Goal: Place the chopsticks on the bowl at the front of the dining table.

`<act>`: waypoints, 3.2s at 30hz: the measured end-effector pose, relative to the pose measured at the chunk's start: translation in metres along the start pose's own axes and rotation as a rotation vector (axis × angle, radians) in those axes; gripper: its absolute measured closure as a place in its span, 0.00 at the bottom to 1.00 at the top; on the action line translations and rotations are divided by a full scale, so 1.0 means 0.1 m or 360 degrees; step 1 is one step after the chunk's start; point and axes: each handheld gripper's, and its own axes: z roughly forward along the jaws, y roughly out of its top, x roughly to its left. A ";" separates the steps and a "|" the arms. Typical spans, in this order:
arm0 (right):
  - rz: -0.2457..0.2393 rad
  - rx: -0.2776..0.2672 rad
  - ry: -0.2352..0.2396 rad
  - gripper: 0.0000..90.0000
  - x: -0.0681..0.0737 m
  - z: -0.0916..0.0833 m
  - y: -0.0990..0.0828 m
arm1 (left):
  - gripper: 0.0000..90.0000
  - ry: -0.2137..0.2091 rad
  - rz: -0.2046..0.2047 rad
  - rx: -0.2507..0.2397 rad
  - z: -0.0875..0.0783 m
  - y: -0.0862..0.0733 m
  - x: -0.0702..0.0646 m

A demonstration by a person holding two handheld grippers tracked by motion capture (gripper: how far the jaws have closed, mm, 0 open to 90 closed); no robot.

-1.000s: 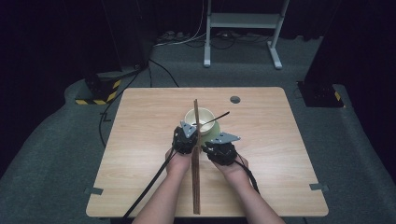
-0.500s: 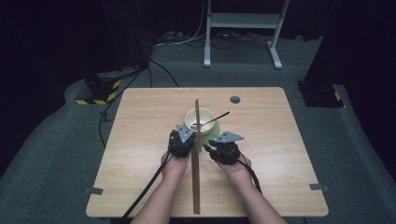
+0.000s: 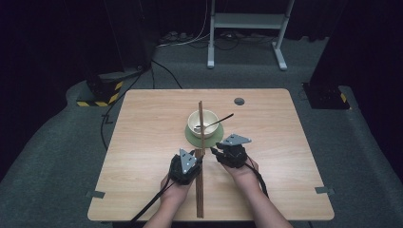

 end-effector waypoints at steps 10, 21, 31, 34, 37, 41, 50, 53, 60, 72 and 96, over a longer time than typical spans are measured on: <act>0.0021 -0.0006 0.0001 0.75 -0.03 -0.01 -0.01 | 0.71 -0.0002 0.0019 0.0043 0.06 -0.03 -0.03; 0.0022 -0.0002 -0.0003 0.75 -0.04 -0.01 -0.01 | 0.75 -0.0008 0.0009 0.0045 0.11 -0.02 0.00; 0.0021 -0.0003 -0.0006 0.75 -0.04 -0.01 -0.01 | 0.76 -0.0014 0.0022 0.0053 0.13 -0.02 0.02; 0.0027 0.0000 -0.0006 0.75 -0.04 -0.01 -0.02 | 0.76 -0.0014 0.0024 0.0053 0.14 -0.02 0.02; 0.0023 -0.0002 -0.0006 0.75 -0.04 -0.01 -0.02 | 0.75 -0.0024 0.0032 0.0055 0.13 -0.02 0.02; 0.0019 -0.0007 -0.0006 0.75 -0.05 -0.02 -0.02 | 0.74 -0.0028 0.0058 0.0052 0.09 -0.04 0.00; -0.0012 -0.0048 -0.0046 0.91 0.00 0.03 0.03 | 0.92 -0.0042 -0.0035 -0.0055 0.23 0.05 0.40; -0.0010 -0.0098 -0.0111 1.00 0.01 0.14 0.12 | 0.96 -0.0079 -0.0104 -0.0095 0.40 0.14 0.50; -0.0047 -0.0035 -0.0203 1.00 0.05 0.37 0.35 | 0.97 -0.0089 -0.0128 -0.0104 0.66 0.24 0.50; -0.0034 0.0016 -0.0202 0.99 0.06 0.49 0.35 | 0.95 -0.0059 -0.0194 -0.0093 0.75 0.23 0.53; 0.0016 -0.0044 -0.0217 0.79 0.04 0.37 0.32 | 0.85 -0.0032 -0.0197 -0.0110 0.51 0.09 0.61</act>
